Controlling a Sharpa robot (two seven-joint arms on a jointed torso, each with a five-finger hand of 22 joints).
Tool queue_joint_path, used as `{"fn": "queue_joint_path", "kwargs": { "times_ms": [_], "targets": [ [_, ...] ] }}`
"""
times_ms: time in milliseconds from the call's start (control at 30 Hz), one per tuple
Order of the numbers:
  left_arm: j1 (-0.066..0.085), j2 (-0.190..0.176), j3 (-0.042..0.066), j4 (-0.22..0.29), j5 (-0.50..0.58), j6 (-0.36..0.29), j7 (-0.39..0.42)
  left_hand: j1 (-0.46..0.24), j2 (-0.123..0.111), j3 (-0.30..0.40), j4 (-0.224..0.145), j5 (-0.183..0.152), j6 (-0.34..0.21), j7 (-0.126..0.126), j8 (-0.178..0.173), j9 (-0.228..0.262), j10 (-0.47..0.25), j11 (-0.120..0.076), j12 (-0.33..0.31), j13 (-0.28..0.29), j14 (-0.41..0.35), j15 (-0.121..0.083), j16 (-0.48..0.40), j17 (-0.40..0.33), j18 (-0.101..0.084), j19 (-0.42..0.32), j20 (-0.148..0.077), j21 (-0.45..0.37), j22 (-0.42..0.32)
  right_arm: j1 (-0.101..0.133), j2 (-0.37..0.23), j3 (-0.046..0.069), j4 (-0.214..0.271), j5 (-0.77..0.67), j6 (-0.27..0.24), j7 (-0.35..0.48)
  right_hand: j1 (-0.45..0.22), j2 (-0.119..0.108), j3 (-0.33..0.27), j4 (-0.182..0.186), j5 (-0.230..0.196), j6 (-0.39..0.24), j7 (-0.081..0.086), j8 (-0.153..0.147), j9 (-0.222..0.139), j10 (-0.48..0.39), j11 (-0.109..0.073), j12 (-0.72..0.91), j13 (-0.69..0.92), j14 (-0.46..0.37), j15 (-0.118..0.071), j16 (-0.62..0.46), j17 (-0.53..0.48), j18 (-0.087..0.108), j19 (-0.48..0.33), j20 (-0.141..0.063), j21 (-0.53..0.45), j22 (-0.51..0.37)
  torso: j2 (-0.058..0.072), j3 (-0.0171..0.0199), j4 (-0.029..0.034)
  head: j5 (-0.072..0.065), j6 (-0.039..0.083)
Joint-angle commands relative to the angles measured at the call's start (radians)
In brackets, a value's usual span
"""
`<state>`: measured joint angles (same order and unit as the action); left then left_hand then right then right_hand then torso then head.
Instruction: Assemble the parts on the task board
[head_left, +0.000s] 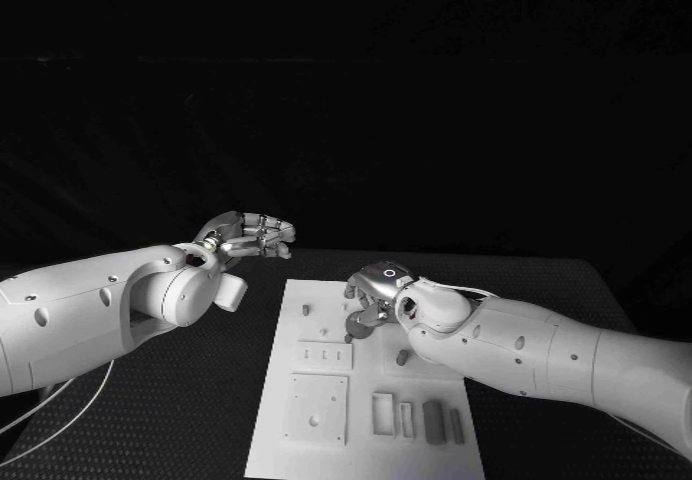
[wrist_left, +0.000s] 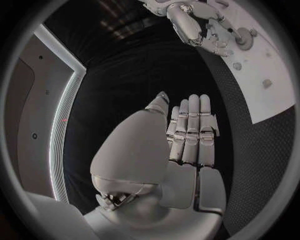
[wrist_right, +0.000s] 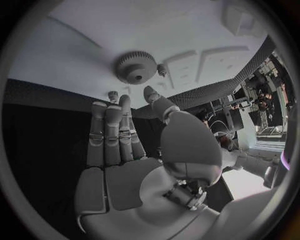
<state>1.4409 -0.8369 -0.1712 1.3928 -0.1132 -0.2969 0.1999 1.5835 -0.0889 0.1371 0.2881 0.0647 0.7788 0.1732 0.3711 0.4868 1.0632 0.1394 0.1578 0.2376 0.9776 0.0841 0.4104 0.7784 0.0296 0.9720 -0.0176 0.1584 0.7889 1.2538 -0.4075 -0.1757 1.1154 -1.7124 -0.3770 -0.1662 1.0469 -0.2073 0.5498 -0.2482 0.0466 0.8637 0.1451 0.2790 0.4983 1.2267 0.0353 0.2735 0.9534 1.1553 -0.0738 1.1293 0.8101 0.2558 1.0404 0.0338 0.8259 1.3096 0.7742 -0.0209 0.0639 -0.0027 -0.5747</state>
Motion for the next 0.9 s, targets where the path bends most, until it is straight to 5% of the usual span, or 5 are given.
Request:
{"fn": "queue_joint_path", "kwargs": {
  "times_ms": [33, 100, 200, 367, 900],
  "targets": [
    [0.001, -0.003, 0.001, 0.003, -0.004, 0.000, 0.012, -0.005, -0.007, -0.005, 0.000, -0.006, -0.002, 0.003, -0.006, 0.001, 0.002, 0.007, -0.006, 0.001, 0.009, 0.000, -0.005, 0.002, 0.006, 0.006, 0.001, -0.004, 0.002, 0.010, -0.024, 0.001, 0.024, 0.070, 0.029, 0.037, -0.024, -0.050, 0.002, 0.032, 0.001, -0.023, -0.010, -0.011, -0.004, 0.016, -0.008, 0.031, 0.036, 0.010, -0.007, 0.017, 0.009, 0.006, 0.014, -0.005, 0.006, 0.016, 0.000, -0.0001, -0.0012, 0.002, 0.000],
    [0.002, -0.004, 0.001, 0.003, -0.004, -0.001, 0.012, -0.005, -0.007, -0.005, 0.000, -0.006, -0.002, 0.003, -0.006, 0.001, 0.003, 0.007, -0.006, 0.001, 0.009, 0.000, -0.006, 0.002, 0.006, 0.006, 0.001, -0.004, 0.002, 0.016, -0.048, 0.002, 0.035, 0.100, 0.047, 0.047, -0.035, -0.076, -0.036, 0.042, -0.003, -0.033, -0.017, -0.008, 0.000, -0.014, -0.027, 0.177, 0.201, 0.003, -0.017, 0.113, 0.074, 0.006, 0.015, -0.016, 0.029, 0.022, 0.000, 0.0004, -0.0018, 0.002, 0.001],
    [0.002, -0.005, 0.001, 0.004, -0.004, -0.001, 0.012, -0.005, -0.007, -0.005, 0.000, -0.006, -0.002, 0.003, -0.006, 0.001, 0.003, 0.007, -0.006, 0.001, 0.009, 0.000, -0.006, 0.002, 0.006, 0.006, 0.001, -0.004, 0.002, 0.019, -0.062, 0.002, 0.034, 0.130, 0.066, 0.058, -0.045, -0.074, -0.056, 0.052, 0.000, -0.039, -0.024, -0.005, 0.005, -0.063, -0.025, 0.347, 0.367, -0.020, -0.020, 0.196, 0.132, 0.006, 0.011, -0.022, 0.058, 0.023, 0.001, 0.0004, -0.0019, 0.002, 0.002],
    [0.002, -0.003, 0.001, 0.004, -0.004, 0.001, 0.012, -0.005, -0.007, -0.005, 0.000, -0.006, -0.002, 0.003, -0.006, 0.001, 0.003, 0.007, -0.006, 0.001, 0.009, 0.000, -0.006, 0.002, 0.006, 0.006, 0.001, -0.004, 0.002, 0.019, -0.065, 0.002, 0.025, 0.181, 0.127, 0.076, -0.046, -0.065, -0.070, 0.053, 0.003, -0.037, -0.026, 0.004, 0.013, -0.102, -0.027, 0.651, 0.384, -0.022, -0.025, 0.307, 0.190, 0.006, 0.025, -0.044, 0.126, 0.022, 0.002, 0.0016, 0.0007, 0.003, 0.000],
    [0.002, 0.000, 0.001, 0.003, -0.004, 0.002, 0.012, -0.005, -0.007, -0.005, 0.000, -0.006, -0.001, 0.003, -0.007, 0.002, 0.003, 0.007, -0.007, 0.002, 0.010, 0.000, -0.006, 0.003, 0.006, 0.006, 0.001, -0.005, 0.002, 0.018, -0.028, 0.001, -0.015, 0.194, 0.186, 0.116, -0.027, -0.025, -0.058, 0.028, 0.001, -0.025, -0.025, 0.014, 0.020, -0.121, -0.026, 0.775, 0.374, 0.022, -0.022, 0.357, 0.233, 0.006, 0.040, -0.063, 0.170, 0.020, 0.001, -0.0014, 0.0008, 0.005, -0.011]
  ]
}}
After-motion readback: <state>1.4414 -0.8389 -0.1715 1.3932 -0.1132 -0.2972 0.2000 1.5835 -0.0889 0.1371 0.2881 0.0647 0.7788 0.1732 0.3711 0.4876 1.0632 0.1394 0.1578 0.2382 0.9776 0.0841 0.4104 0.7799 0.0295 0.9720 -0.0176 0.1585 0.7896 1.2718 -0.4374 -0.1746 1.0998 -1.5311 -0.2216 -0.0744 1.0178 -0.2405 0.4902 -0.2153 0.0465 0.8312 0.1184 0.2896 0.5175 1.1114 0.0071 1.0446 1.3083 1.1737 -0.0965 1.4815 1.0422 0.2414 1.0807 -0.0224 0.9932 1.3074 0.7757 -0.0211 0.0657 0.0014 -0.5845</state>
